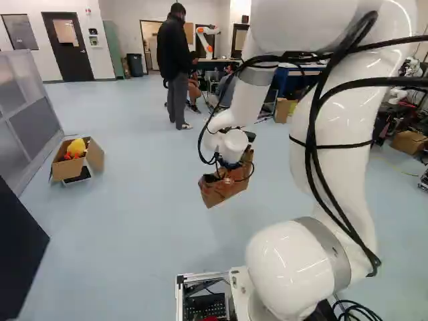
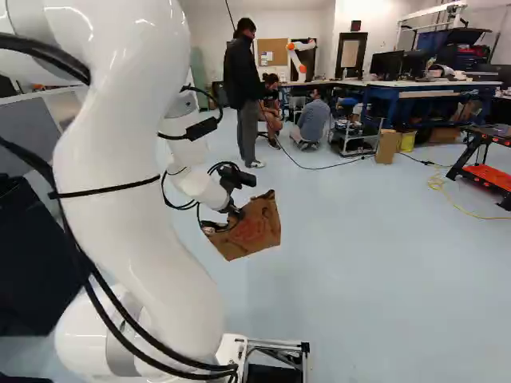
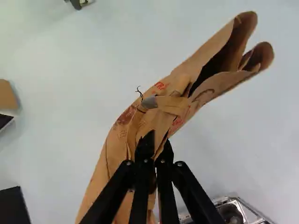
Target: Pick up the grocery bag from the ground
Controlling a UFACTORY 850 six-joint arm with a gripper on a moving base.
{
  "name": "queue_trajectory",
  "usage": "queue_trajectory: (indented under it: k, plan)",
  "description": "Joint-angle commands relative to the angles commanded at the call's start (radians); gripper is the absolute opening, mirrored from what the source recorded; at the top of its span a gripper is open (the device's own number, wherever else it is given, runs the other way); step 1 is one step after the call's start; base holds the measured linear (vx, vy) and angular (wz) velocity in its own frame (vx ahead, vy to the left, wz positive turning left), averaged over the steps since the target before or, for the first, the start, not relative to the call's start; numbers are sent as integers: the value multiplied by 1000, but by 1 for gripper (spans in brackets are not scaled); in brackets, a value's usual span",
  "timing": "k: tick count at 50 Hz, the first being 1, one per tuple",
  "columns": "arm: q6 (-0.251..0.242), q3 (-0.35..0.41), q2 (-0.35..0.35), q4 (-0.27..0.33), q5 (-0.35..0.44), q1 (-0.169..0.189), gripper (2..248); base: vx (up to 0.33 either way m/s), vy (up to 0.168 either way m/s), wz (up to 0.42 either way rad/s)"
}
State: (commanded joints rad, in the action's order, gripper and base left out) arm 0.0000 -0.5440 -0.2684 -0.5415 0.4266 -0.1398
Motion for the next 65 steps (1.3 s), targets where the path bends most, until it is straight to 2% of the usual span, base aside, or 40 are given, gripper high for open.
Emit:
queue_trajectory:
  k: [9,31,65]
  plan:
    - [0,24,67,0,24,0,22,0,0,0]
    - [0,72,221,0,28,1,22,0,0,0]
    - [0,85,246,14,38,4,22,0,0,0]
